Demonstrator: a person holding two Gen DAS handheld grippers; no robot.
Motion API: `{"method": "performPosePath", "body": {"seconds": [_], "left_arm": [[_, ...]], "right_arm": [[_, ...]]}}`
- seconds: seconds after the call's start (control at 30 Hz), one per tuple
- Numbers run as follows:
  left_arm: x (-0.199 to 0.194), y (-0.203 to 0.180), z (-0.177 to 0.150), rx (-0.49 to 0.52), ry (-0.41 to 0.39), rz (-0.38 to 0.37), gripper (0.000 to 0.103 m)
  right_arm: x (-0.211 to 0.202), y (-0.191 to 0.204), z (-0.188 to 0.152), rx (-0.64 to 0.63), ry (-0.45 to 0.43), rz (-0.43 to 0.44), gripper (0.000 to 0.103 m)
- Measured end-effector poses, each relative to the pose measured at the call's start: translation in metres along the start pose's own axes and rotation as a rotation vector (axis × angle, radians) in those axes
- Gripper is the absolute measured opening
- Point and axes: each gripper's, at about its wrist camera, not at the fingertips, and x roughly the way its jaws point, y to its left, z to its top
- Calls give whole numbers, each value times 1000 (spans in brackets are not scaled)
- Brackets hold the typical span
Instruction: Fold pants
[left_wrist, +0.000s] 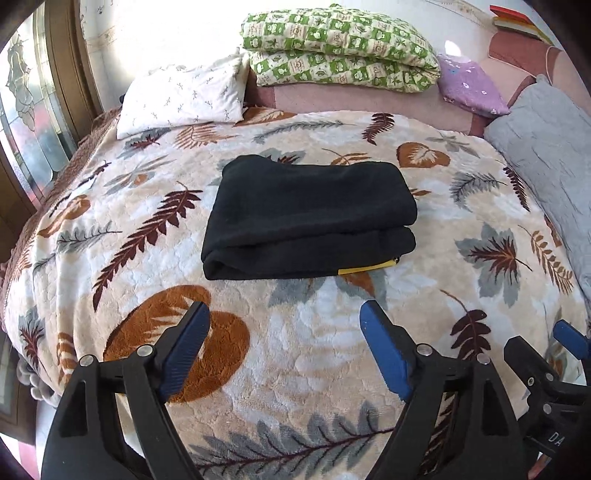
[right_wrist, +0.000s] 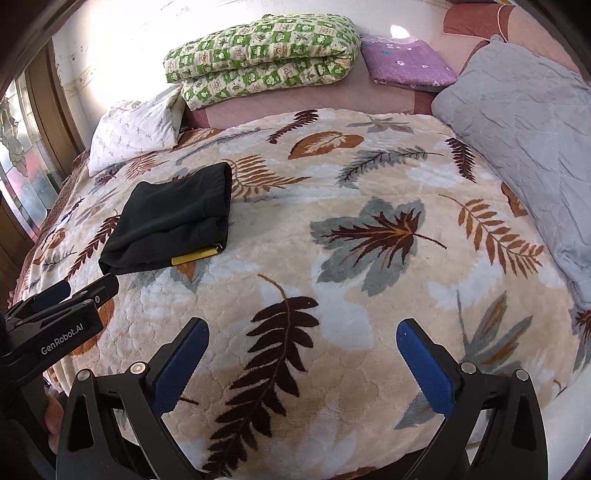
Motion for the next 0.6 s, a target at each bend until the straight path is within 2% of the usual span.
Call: {"method": "performPosePath", "body": {"seconds": [0.3, 0.6], "left_arm": [[-8, 5, -1, -31, -46, -11, 84], [-5, 6, -1, -47, -7, -58, 84]], "right_arm": [[1, 2, -1, -11, 8, 0, 102], [-1, 3, 0, -20, 5, 0, 102]]}}
